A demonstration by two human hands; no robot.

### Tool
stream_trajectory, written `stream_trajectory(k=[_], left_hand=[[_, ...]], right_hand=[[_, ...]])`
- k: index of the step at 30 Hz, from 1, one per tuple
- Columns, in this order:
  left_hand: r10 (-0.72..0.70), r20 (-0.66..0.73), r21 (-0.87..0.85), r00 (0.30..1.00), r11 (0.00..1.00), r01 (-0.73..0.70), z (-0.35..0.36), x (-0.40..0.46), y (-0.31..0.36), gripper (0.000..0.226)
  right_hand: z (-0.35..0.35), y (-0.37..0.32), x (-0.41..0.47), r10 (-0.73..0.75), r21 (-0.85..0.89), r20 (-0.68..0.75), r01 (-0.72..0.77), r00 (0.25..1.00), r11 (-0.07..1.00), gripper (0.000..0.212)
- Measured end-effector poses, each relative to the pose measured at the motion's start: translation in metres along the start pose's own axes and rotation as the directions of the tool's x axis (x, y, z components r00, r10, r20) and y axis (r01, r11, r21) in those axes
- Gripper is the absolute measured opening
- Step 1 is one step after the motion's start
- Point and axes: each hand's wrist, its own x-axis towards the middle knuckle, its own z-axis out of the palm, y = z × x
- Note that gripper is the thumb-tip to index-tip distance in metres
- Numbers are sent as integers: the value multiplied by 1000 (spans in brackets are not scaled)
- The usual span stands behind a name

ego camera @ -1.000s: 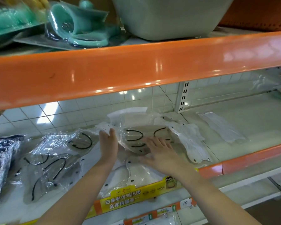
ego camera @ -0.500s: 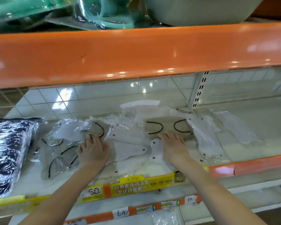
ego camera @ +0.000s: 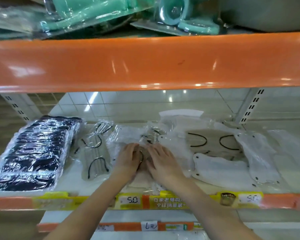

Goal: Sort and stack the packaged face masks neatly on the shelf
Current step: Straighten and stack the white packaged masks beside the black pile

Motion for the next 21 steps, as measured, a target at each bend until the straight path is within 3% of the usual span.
stream_trajectory(k=[3, 5, 8, 13, 19, 21], left_hand=[[-98, -86, 244, 991, 963, 116, -21, 6, -41, 37], [-188, -122, 345, 975, 913, 219, -36, 6, -65, 35], [-248, -78, 424, 966, 868, 257, -45, 5, -80, 34], [-67, 9, 655, 998, 754, 44, -48, -4, -76, 38], [68, 44, 646, 997, 759, -81, -78, -6, -75, 26], [55, 54, 557, 997, 827, -76, -84, -5, -87, 28]], right_hand=[[11, -13, 2, -57, -39, 38, 59, 998, 998, 65], [16, -22, 5, -54, -44, 43, 56, 998, 997, 57], [22, -37, 15, -21, -49, 75, 25, 997, 998, 64], [31, -75, 49, -35, -104, 133, 49, 991, 993, 51], [53, -92, 80, 41, -194, 198, -2, 979, 981, 58], [57, -91, 81, 83, -233, 180, -40, 980, 972, 55]])
